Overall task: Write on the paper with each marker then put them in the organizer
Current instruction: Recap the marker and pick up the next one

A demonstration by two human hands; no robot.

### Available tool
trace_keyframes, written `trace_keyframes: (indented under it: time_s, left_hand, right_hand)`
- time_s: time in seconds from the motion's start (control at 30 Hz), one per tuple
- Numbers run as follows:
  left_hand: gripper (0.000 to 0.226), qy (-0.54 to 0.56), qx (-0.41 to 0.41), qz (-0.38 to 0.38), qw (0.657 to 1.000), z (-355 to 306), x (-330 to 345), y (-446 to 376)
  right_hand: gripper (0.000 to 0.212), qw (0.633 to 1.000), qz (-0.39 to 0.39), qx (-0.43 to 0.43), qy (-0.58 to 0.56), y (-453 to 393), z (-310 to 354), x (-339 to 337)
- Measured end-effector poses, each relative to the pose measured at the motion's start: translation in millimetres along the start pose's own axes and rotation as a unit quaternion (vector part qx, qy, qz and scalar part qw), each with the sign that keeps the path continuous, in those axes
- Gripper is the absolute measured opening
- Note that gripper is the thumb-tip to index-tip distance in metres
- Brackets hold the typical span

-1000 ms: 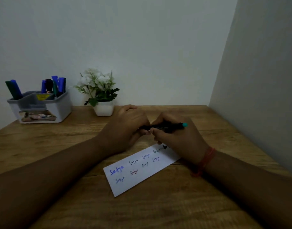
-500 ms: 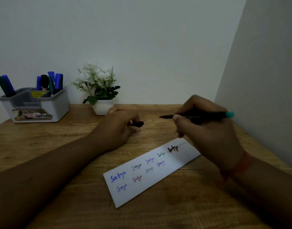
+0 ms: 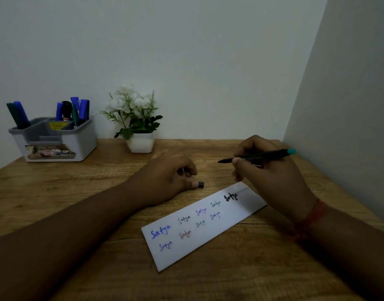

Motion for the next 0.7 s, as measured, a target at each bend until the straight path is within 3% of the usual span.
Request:
trace_keyframes:
  time_s: [0.13,0.3,0.4,0.57,0.7]
  left_hand:
    - [0.049,-0.021,-0.003,-0.041,0.999,-11.4,-1.3,2.7]
    - [0.074,-0.077,-0.012,0.026,0.997,-30.5,4.5,5.4]
    - [0.078,-0.117,0.008,0.055,0.992,-34.2,9.4,7.2]
    - [0.080,-0.154,0.028,0.078,0.985,-37.5,13.2,9.3]
    - [0.078,-0.184,0.015,0.092,0.979,-35.9,19.6,9.6]
  right_hand:
    - [0.013,0.997,0.014,0.055,-0.050,1.2,-1.1,2.3]
    - [0.008,0.994,0.031,0.086,-0.052,1.8,10.6,0.6]
    - [0.010,0.993,0.054,0.091,-0.048,3.2,21.0,-4.7]
    - [0.012,0.975,0.163,0.153,-0.008,21.4,20.9,-1.4]
    - [0.013,0.970,0.174,0.172,0.009,40.5,13.7,2.9]
Point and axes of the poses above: each hand's wrist, its own y-axis away from the middle knuckle, its own x-axis out of the palm, z = x × y, the point moved 2 cm from there along -y, towards the middle knuckle
